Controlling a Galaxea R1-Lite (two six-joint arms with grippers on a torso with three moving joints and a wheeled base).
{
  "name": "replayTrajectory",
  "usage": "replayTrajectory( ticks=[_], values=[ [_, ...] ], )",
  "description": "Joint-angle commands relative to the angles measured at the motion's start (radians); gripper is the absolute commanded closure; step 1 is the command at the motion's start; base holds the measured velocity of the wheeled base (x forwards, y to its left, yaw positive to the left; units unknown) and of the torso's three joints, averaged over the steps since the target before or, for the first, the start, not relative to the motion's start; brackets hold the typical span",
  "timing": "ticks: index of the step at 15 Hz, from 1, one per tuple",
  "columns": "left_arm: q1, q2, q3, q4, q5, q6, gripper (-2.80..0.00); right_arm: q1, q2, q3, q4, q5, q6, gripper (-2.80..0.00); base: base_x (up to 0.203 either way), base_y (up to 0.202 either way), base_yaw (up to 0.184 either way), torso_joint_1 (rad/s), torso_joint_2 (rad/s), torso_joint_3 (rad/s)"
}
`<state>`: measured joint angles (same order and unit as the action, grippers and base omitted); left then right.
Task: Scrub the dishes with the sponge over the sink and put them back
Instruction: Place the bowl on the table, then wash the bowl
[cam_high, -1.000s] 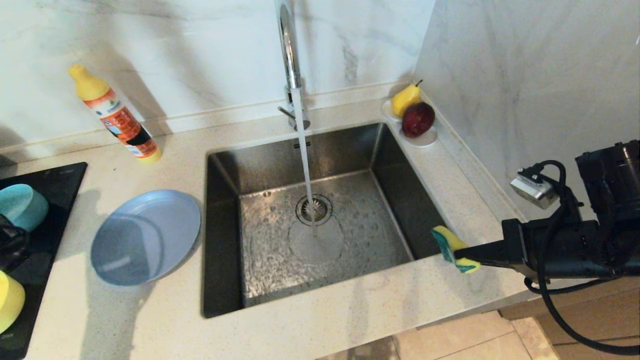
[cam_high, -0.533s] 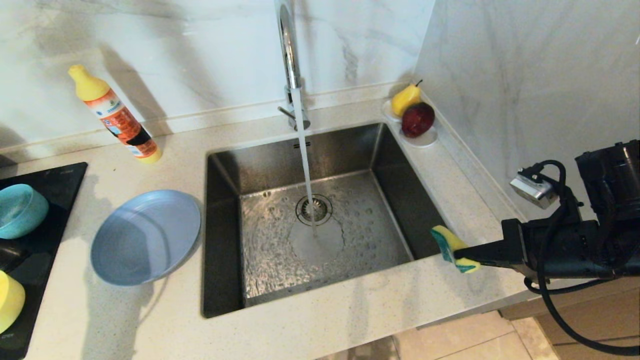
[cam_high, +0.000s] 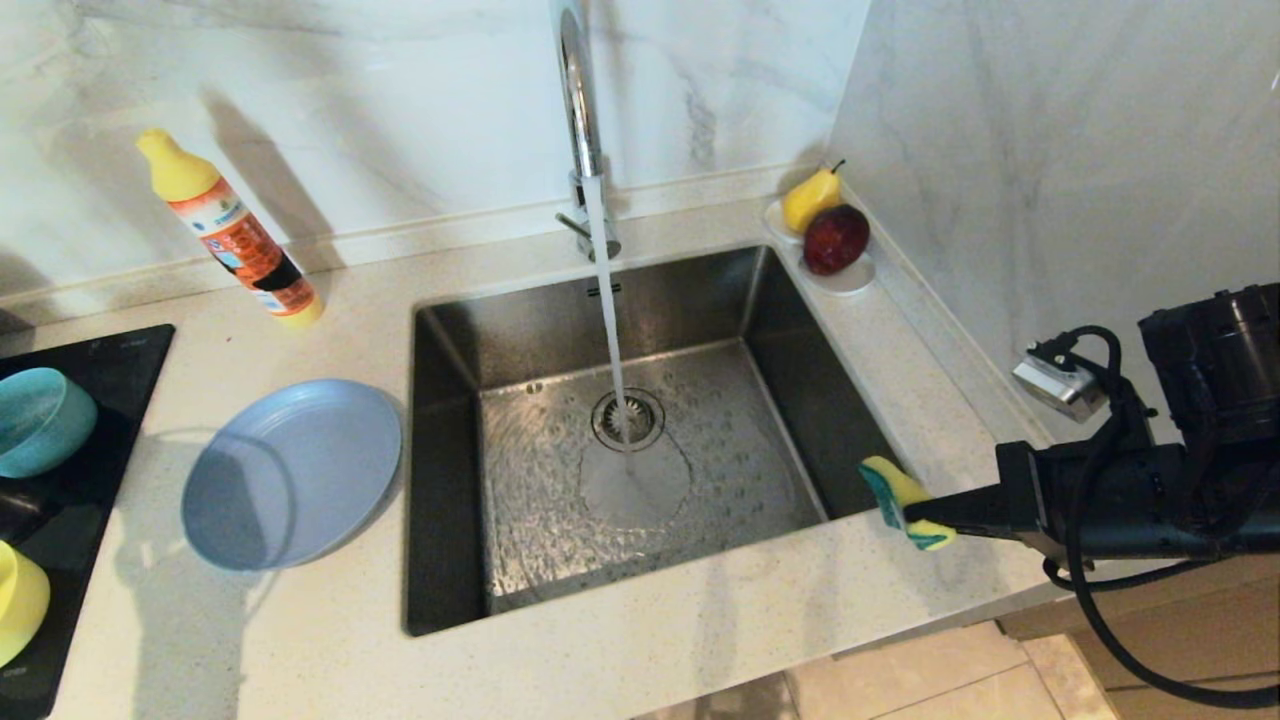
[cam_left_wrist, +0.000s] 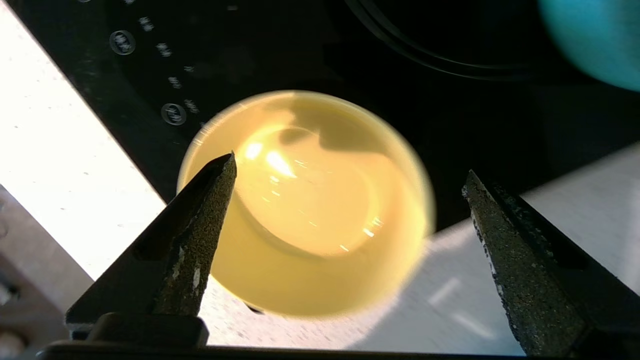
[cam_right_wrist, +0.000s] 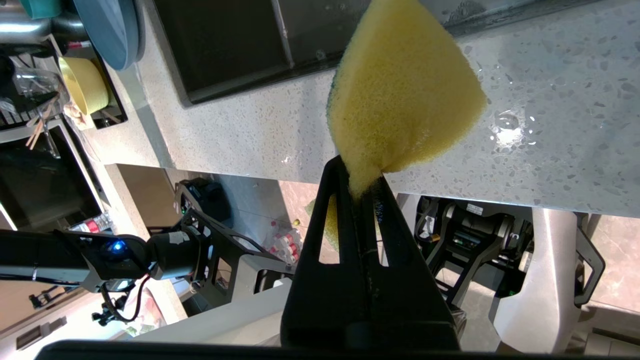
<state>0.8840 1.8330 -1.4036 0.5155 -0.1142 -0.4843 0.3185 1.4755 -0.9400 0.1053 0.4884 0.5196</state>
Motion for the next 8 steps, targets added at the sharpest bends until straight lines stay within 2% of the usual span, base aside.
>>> replayTrajectory(
  ticks=[1,6,8],
  values=[
    [0.034,0.056,-0.007,0.001,-0.003,0.001,-2.8,0.001,0.005,0.0,0.001,0.002,0.004,0.0,0.0,0.0,0.0,0.0,0.0,0.0],
    [0.073,0.087,-0.019,0.006,-0.008,0.0,-2.8,0.001,0.006,0.001,0.001,0.002,0.002,0.0,0.0,0.0,0.0,0.0,0.0,0.0],
    [0.084,0.096,-0.01,0.006,-0.049,0.001,-2.8,0.001,0.006,0.001,0.001,0.001,0.004,0.0,0.0,0.0,0.0,0.0,0.0,0.0]
  ],
)
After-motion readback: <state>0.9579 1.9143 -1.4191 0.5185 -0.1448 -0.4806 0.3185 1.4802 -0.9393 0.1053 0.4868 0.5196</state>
